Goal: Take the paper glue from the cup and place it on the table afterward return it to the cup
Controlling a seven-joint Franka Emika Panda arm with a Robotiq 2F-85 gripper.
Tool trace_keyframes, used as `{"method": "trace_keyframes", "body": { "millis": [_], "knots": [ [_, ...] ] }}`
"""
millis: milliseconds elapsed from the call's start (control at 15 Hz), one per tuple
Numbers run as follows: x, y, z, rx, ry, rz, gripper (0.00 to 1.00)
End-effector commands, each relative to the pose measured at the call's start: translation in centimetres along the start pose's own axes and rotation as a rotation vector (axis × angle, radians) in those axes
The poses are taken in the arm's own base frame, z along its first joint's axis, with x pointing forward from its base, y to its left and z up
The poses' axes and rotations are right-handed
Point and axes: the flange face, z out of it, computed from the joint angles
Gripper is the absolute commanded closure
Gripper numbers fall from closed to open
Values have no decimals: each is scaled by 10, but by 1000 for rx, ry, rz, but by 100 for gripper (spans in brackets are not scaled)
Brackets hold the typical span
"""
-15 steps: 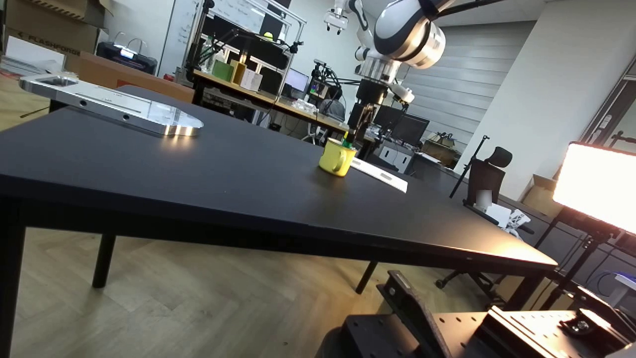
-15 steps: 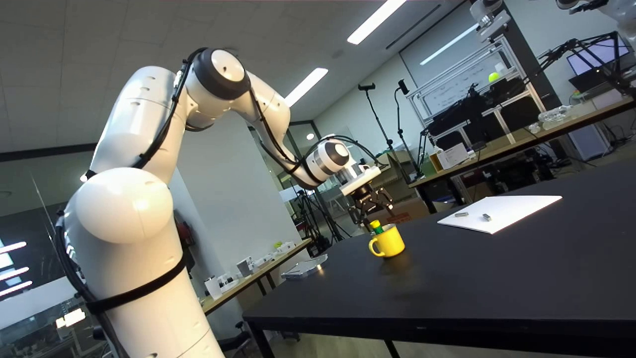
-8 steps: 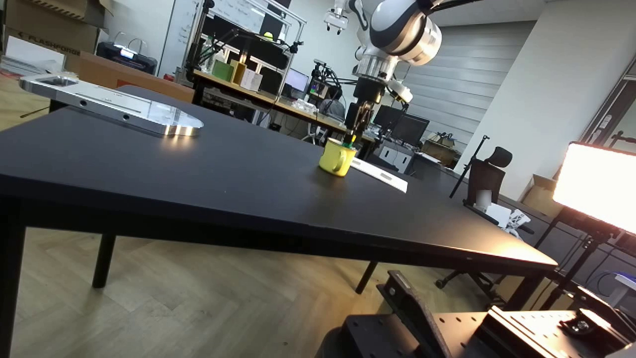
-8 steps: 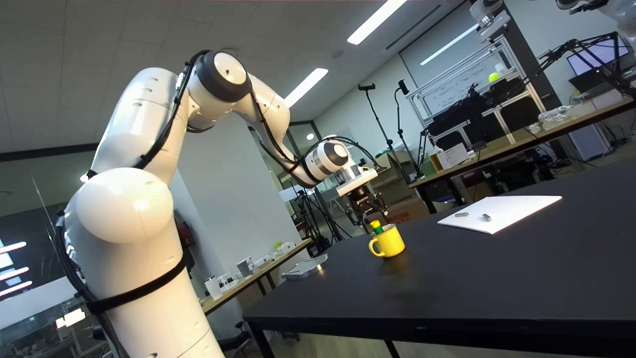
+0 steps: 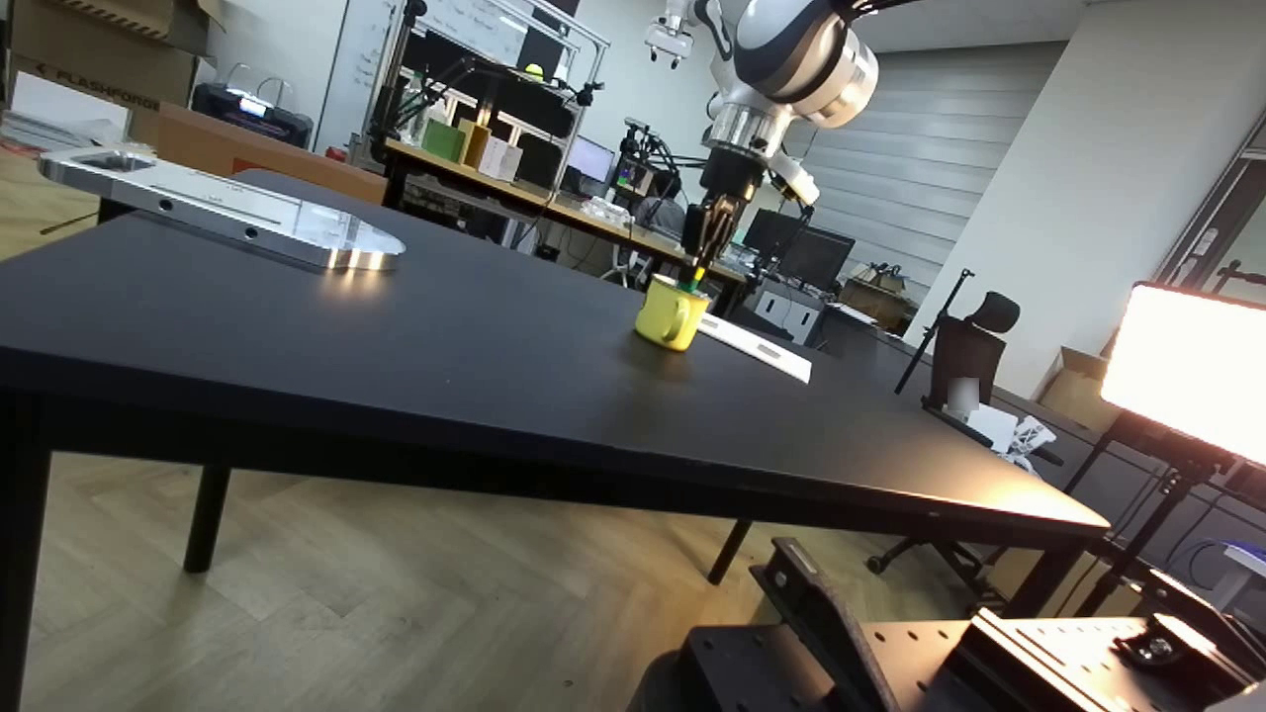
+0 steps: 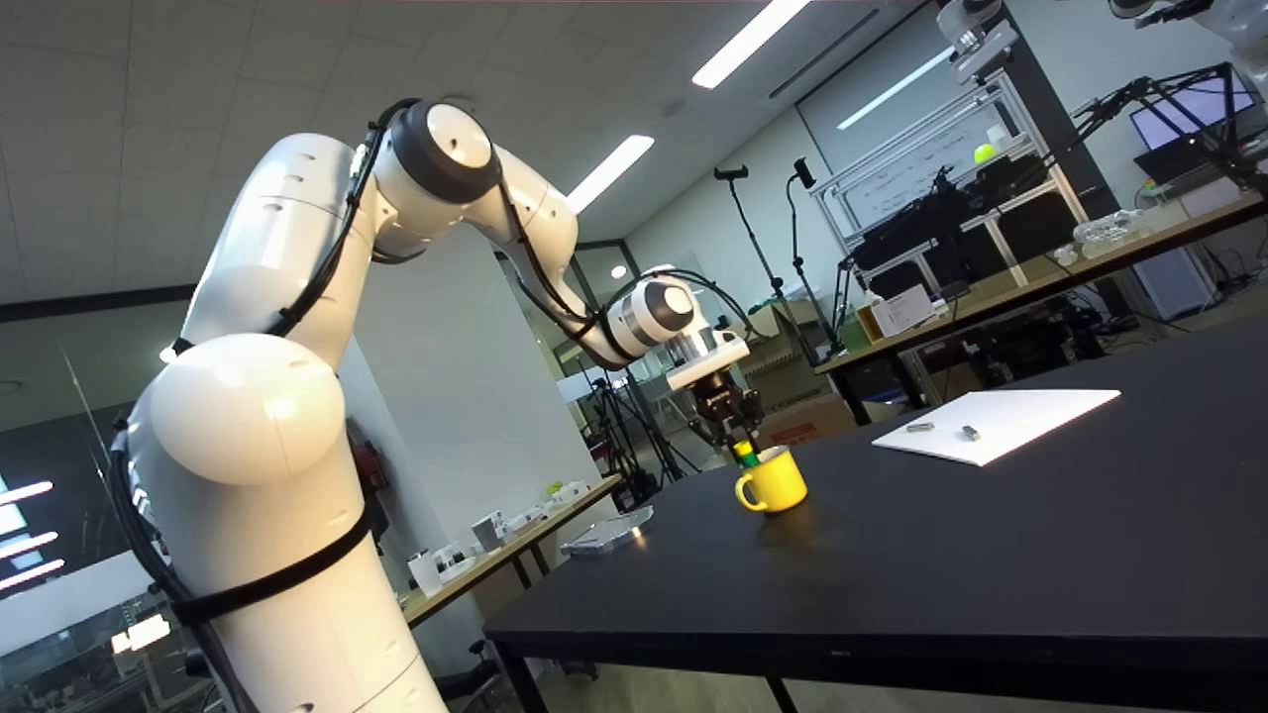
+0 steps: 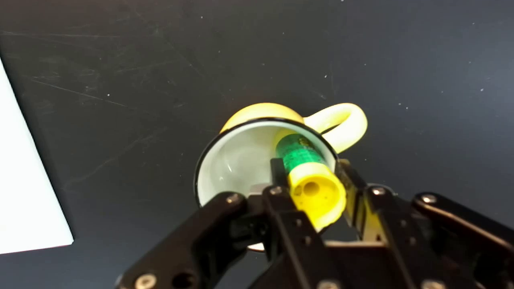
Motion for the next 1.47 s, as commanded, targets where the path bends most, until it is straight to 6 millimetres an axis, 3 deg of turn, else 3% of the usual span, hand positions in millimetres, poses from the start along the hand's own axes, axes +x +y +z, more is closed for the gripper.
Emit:
{"method": "trace_keyframes", "body": {
  "millis": [0, 267, 733, 1067, 1267, 1400],
  "knots": [
    [0, 1, -6, -2, 10, 32, 91],
    [0, 8, -27, -10, 23, 70, 91],
    [-20, 24, -102, -81, 21, 185, 91],
    [-74, 72, -150, -140, -5, 331, 91],
    [-122, 114, -167, -169, -9, 460, 91],
    [-158, 138, -168, -171, -12, 550, 91]
  ]
}}
